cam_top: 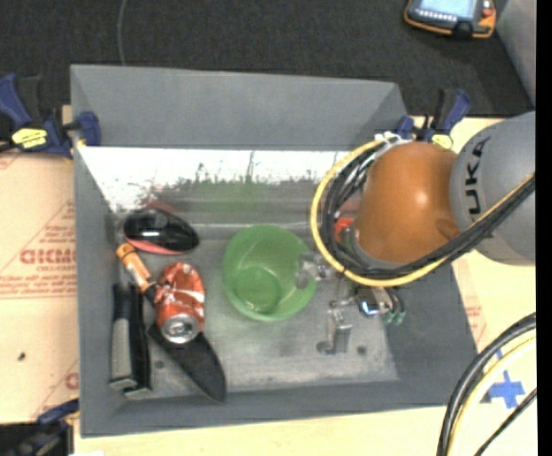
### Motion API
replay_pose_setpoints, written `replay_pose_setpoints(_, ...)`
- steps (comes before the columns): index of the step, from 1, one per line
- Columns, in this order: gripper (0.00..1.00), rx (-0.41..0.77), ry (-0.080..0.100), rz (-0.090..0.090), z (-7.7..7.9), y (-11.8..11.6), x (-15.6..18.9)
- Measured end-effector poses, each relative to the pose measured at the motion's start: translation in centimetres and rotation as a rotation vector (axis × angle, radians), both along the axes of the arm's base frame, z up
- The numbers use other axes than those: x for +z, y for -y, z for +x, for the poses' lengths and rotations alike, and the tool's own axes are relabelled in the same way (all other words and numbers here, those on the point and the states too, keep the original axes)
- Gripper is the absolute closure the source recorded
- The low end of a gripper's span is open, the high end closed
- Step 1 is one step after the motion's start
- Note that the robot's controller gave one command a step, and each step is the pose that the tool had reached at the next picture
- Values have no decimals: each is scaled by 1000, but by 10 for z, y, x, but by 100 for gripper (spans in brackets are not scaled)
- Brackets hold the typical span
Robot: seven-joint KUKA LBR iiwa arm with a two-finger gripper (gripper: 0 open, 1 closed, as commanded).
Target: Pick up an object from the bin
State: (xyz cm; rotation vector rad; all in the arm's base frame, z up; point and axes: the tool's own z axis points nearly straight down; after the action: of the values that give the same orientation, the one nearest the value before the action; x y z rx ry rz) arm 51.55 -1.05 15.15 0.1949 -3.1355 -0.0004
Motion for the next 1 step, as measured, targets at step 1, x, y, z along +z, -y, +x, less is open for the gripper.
replay_pose_setpoints(1,0,-18,7,2,-5,-4,-44)
